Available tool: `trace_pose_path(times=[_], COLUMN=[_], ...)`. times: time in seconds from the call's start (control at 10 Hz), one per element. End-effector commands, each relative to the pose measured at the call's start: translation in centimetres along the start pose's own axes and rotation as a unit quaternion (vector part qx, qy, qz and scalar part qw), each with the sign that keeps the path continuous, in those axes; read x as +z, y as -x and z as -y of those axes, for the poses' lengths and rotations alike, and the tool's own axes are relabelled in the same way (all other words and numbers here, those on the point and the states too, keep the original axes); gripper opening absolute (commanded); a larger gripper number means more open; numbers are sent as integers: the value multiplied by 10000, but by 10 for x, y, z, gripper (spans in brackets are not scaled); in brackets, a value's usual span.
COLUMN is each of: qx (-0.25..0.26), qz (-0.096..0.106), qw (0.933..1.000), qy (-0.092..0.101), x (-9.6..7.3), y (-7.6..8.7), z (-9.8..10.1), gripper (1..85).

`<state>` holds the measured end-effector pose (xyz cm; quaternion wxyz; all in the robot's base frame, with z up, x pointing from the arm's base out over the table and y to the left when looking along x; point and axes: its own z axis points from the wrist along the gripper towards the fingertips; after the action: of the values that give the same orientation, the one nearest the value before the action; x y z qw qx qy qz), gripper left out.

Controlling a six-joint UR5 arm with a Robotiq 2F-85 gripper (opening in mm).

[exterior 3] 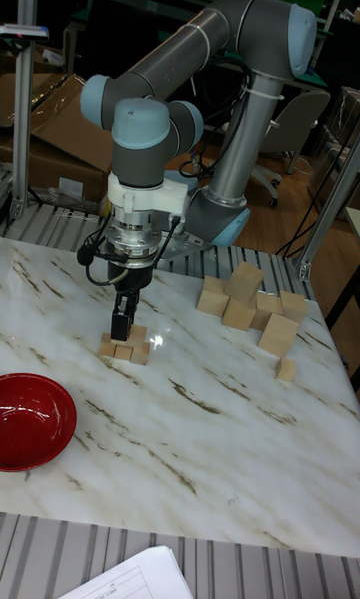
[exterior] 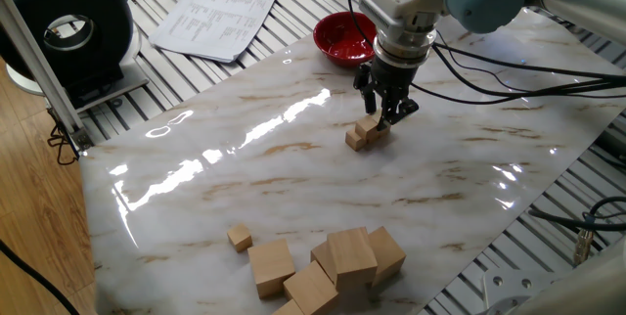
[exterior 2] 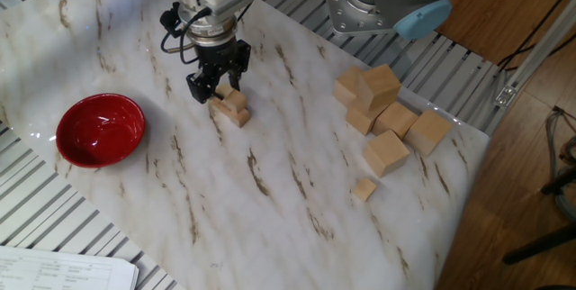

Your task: Stack the blocks into a pyramid shape

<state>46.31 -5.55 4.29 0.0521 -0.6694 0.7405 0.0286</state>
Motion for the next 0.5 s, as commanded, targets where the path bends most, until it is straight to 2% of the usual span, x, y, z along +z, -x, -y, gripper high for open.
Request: trace_pose_path(times=[0.0,0.2,0.4], qx=[-165,-202,-139], qz=[50,77,119], qw=[9998,9998,9998], qy=[-66,-25,32], x=[-1,0,-1], y=[1,2,7], z=[5,3,1], gripper=[520,610,633])
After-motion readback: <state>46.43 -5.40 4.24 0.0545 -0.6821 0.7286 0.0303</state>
